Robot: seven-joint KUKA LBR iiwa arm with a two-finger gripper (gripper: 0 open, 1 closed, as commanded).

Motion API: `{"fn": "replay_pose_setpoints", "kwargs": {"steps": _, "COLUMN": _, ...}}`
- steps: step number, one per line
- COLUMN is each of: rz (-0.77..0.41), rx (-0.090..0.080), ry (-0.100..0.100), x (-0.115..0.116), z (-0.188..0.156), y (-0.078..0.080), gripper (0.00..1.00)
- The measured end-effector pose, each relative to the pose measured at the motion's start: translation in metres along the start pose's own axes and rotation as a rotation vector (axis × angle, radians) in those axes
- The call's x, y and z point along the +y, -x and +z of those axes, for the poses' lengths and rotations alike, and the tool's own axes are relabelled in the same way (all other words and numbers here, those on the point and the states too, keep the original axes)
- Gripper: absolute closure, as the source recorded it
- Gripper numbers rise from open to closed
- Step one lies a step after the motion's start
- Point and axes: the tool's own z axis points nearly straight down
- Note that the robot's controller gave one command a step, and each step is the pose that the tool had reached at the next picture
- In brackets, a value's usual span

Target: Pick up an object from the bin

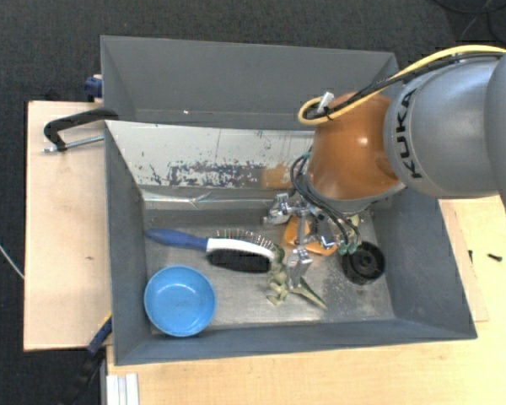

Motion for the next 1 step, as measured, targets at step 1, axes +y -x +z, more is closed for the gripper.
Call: {"fn": "replay_pose_setpoints", "kwargs": {"steps": 1, "rz": 0.048, "rx": -0.014, "ry": -0.002, "x": 0.0006, "z": 0.0074, "y": -0.0097, "gripper": 0.00}}
